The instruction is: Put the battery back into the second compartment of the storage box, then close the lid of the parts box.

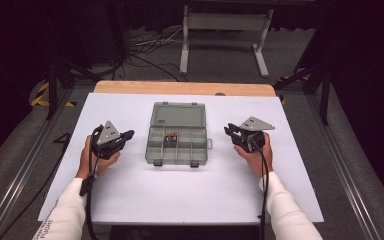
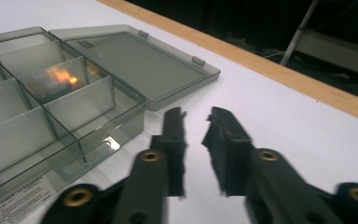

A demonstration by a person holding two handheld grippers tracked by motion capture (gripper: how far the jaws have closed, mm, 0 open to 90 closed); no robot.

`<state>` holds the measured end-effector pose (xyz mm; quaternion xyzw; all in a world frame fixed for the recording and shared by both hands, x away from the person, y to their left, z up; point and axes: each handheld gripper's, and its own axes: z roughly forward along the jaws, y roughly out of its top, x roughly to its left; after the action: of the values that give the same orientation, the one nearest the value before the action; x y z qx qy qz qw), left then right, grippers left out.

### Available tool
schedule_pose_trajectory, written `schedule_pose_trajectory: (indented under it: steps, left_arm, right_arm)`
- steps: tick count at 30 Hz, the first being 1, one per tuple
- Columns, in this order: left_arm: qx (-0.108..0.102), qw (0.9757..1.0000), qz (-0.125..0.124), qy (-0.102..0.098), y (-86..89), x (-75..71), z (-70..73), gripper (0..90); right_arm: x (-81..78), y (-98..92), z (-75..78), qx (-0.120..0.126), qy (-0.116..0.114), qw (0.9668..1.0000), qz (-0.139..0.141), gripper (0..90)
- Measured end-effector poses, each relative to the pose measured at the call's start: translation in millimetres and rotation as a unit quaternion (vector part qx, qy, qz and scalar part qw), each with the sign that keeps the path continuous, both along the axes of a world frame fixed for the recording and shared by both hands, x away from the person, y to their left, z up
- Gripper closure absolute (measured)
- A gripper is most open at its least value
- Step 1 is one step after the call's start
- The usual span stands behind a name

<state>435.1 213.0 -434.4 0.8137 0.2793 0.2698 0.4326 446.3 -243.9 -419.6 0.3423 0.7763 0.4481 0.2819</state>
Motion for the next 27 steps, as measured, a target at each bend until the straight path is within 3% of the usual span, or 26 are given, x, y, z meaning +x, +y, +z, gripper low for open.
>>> schedule_pose_trajectory:
  steps: [3,7,10,13,16,19,22,25,27]
  left_arm:
    - [-0.004,0.9999,0.003,0.011,-0.5,4.9,-0.5,89.6]
    - [-0.002,0.9998,0.001,0.017,-2.9,12.6,-0.6,89.6]
    - [0.009,0.9997,-0.001,0.024,-6.9,19.0,1.4,89.6]
    - [0.011,0.9994,-0.006,0.033,-8.8,27.8,3.8,89.6]
    - [0.01,0.9991,-0.006,0.042,-9.1,34.9,5.0,89.6]
    - [0.014,0.9984,-0.003,0.055,-10.6,49.9,4.7,89.6]
    - [0.02,0.9974,-0.003,0.069,-15.0,60.7,3.3,89.7]
    - [0.04,0.9955,-0.004,0.086,-22.2,72.7,0.1,89.7]
    - [0.041,0.9947,-0.004,0.094,-25.2,79.5,-1.4,89.7]
  right_arm:
    - [5.0,0.8,-2.1,-0.013,0.008,0.9999,0.004,90.0]
    - [12.6,2.5,-0.6,-0.016,0.025,0.9995,0.007,90.0]
    - [17.7,6.0,0.3,-0.03,0.027,0.9992,0.004,90.0]
    - [24.4,9.7,-0.1,-0.045,0.044,0.998,0.01,90.0]
    - [28.8,11.5,2.8,-0.051,0.045,0.9976,0.01,90.0]
    - [42.1,16.0,9.7,-0.063,0.051,0.9966,0.012,90.0]
    - [55.4,21.6,12.0,-0.075,0.064,0.995,0.013,90.0]
    - [70.3,28.9,9.9,-0.092,0.092,0.9911,0.027,90.0]
    - [75.0,31.6,9.0,-0.105,0.098,0.9893,0.027,90.0]
